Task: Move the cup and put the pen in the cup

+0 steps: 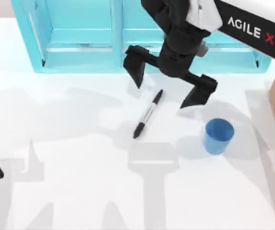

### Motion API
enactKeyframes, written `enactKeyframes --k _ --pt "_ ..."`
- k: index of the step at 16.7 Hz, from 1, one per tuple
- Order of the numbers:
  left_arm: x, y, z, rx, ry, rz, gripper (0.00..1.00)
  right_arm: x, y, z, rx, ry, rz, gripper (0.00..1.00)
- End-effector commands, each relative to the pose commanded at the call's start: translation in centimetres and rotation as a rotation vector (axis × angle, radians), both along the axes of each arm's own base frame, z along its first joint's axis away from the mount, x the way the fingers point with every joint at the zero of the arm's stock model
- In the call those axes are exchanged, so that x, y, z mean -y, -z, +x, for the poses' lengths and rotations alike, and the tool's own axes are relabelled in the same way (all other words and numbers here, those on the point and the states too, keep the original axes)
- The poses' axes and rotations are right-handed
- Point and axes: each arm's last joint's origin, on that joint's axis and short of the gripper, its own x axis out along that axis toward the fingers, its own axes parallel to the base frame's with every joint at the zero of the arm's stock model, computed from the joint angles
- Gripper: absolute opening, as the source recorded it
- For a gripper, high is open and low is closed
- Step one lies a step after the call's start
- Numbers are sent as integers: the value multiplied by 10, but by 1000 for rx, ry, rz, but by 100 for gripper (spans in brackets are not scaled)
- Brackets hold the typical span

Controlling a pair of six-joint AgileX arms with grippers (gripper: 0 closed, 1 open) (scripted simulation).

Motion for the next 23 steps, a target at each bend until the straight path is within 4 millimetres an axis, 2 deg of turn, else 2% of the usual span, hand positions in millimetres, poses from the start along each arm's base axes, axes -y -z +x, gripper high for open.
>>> enactKeyframes --k 2,8,10,16,18,21,23 --pt "0 0 0 0 0 0 100 -7 10 2 -3 28 12 100" --pt "0 0 0 0 0 0 100 -7 16 4 -4 33 12 100" --pt "0 0 0 0 0 0 100 -12 33 6 -4 30 13 100" --pt "0 0 0 0 0 0 100 -25 102 10 -3 30 14 100" --pt "0 0 0 0 0 0 100 -26 108 10 -4 30 13 100" --pt "0 0 0 0 0 0 100 -26 108 10 -4 30 13 100" --pt "0 0 0 0 0 0 100 -26 108 10 -4 30 13 85"
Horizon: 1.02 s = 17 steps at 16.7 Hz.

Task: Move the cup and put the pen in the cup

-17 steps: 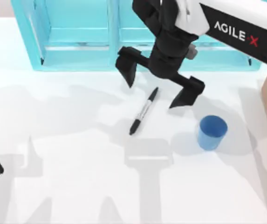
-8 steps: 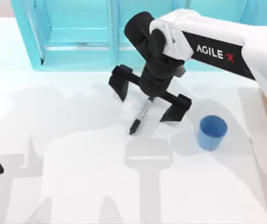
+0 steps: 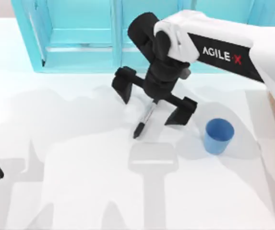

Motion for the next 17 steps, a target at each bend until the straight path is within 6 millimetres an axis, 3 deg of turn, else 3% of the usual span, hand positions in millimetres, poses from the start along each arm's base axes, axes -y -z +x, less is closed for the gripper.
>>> enactKeyframes --k 11,17 --pt "0 0 0 0 0 0 100 0 0 0 0 0 0 2" --pt "0 0 0 0 0 0 100 0 0 0 0 0 0 0"
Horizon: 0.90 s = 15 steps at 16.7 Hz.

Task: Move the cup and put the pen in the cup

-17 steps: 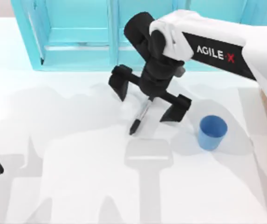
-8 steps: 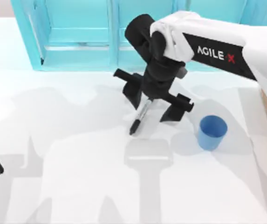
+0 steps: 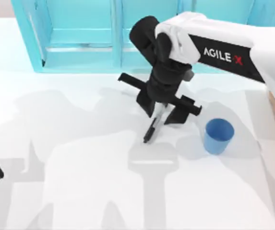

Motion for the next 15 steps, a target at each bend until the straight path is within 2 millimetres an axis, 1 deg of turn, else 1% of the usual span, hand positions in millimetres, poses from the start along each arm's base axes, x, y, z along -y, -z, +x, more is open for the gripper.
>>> enactKeyframes --k 2,3,5,7,9,12,14,15 --pt "0 0 0 0 0 0 100 0 0 0 0 0 0 0" --pt "0 0 0 0 0 0 100 11 -34 -6 17 -20 -40 0" --pt "0 0 0 0 0 0 100 9 -38 -10 15 -24 -42 0" --pt "0 0 0 0 0 0 100 7 -52 -24 10 -25 -45 0" --pt "0 0 0 0 0 0 100 7 -76 -39 23 -23 -37 0" --pt "0 0 0 0 0 0 100 6 -94 -60 18 -22 -42 0" --pt "0 0 0 0 0 0 100 9 -117 -75 37 -19 -26 0" --pt "0 0 0 0 0 0 100 11 -125 -85 36 -19 -26 0"
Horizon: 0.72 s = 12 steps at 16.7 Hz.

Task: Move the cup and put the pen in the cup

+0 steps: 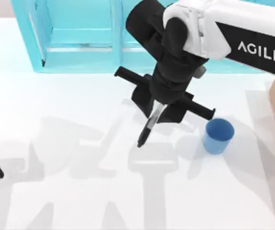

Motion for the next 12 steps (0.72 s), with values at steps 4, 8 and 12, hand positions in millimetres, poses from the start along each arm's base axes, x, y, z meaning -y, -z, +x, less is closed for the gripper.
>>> enactKeyframes --k 4,8,12 --pt "0 0 0 0 0 0 100 0 -9 -20 -19 0 -14 0" --pt "0 0 0 0 0 0 100 0 -9 -18 -18 4 -12 0" --pt "0 0 0 0 0 0 100 -3 -7 -23 92 -68 -23 0"
